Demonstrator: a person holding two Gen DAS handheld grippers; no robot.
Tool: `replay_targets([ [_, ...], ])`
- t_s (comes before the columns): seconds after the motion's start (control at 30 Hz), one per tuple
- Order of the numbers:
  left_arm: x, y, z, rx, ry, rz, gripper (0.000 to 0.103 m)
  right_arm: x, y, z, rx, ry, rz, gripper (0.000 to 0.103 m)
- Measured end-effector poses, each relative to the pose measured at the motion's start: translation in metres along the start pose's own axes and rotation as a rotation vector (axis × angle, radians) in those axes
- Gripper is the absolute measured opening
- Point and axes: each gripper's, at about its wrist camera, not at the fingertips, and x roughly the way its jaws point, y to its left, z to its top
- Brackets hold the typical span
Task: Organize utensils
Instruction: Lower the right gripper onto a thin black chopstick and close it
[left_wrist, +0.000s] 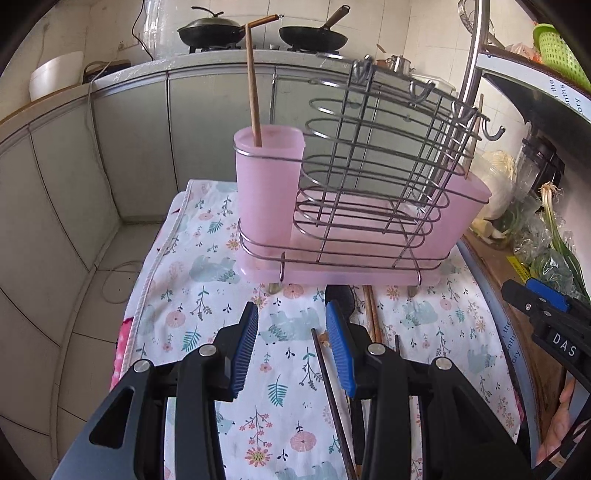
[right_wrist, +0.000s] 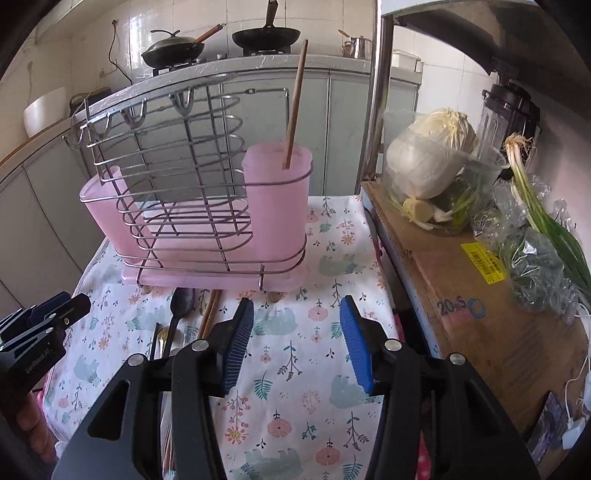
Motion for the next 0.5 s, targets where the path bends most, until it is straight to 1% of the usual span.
replay_targets([
  [0.13, 0.016, 0.011, -0.004, -0.033, 0.091, -0.028, 0.037, 0.022, -0.004, -0.013, 0.043, 0.092, 0.072, 0.049],
  [0.17, 0.021, 0.012, -0.006, -0.04, 0.121, -0.038, 0.033, 0.028, -0.005, -0.017, 0.06, 0.119, 0.101, 0.049],
  [0.2, 0.027, 0.014, -0.006, -0.048, 0.155, -0.05, 0.032, 0.035, -0.007, -0.02, 0.076, 0.148, 0.128, 0.049],
  [0.27, 0.039, 0.016, -0.009, -0.07, 0.215, -0.078, 0.026, 0.045, -0.01, -0.026, 0.116, 0.195, 0.187, 0.049],
  [0.3, 0.044, 0.016, -0.009, -0.08, 0.239, -0.095, 0.024, 0.05, -0.012, -0.029, 0.135, 0.216, 0.214, 0.049],
  [0.37, 0.057, 0.014, -0.01, -0.088, 0.293, -0.124, 0.017, 0.058, -0.015, -0.034, 0.175, 0.26, 0.265, 0.049],
  [0.43, 0.07, 0.011, -0.01, -0.099, 0.341, -0.144, 0.016, 0.066, -0.021, -0.038, 0.224, 0.298, 0.326, 0.049],
  [0.5, 0.083, 0.009, -0.012, -0.109, 0.387, -0.147, 0.015, 0.071, -0.025, -0.041, 0.259, 0.326, 0.361, 0.049],
])
